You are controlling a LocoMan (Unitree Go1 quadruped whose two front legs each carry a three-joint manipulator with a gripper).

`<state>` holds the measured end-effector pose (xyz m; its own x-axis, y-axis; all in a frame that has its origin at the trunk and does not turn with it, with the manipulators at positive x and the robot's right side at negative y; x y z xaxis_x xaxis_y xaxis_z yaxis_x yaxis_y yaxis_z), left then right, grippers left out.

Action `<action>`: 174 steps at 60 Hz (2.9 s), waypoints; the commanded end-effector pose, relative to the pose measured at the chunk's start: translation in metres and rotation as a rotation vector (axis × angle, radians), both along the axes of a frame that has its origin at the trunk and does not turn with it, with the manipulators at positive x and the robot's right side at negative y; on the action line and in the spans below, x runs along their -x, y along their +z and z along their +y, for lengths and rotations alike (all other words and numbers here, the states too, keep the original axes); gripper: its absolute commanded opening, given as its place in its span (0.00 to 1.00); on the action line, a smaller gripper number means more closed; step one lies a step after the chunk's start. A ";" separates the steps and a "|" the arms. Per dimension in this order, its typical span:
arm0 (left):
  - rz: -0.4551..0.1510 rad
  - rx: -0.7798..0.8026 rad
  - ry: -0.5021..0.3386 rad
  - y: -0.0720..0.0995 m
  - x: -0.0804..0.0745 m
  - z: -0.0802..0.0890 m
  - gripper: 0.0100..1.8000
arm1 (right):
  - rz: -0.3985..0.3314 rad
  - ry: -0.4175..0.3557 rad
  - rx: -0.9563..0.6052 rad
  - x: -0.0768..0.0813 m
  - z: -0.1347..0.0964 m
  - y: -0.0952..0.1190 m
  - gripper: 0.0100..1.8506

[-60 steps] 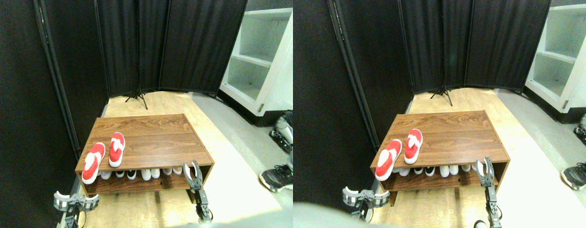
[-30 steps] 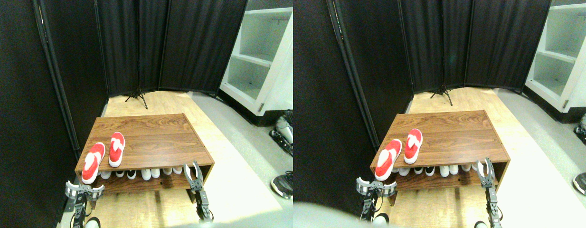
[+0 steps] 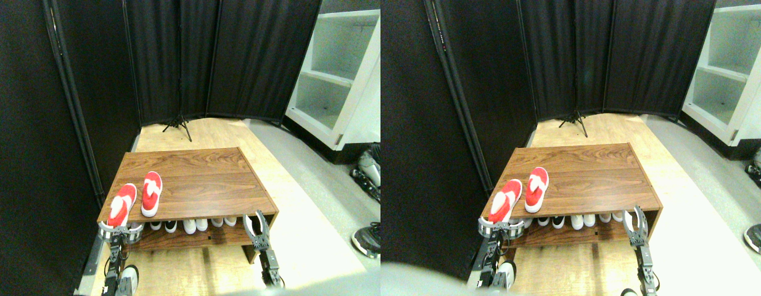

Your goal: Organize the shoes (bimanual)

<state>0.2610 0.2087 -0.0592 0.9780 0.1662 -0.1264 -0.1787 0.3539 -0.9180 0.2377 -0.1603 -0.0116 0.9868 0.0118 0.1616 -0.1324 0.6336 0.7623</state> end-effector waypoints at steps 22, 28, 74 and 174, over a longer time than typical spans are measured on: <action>-0.008 0.016 -0.020 0.002 -0.028 -0.009 0.77 | -0.039 0.006 0.019 0.008 -0.005 0.010 0.13; -0.009 0.042 -0.012 0.001 -0.031 -0.011 0.76 | -0.045 0.022 0.028 0.008 -0.005 0.011 0.14; -0.072 -0.028 -0.043 0.022 0.061 0.039 0.75 | -0.041 0.016 -0.008 0.007 -0.001 0.007 0.13; -0.086 -0.426 0.124 0.009 -0.056 0.045 0.00 | -0.070 0.013 -0.009 0.010 -0.007 0.015 0.14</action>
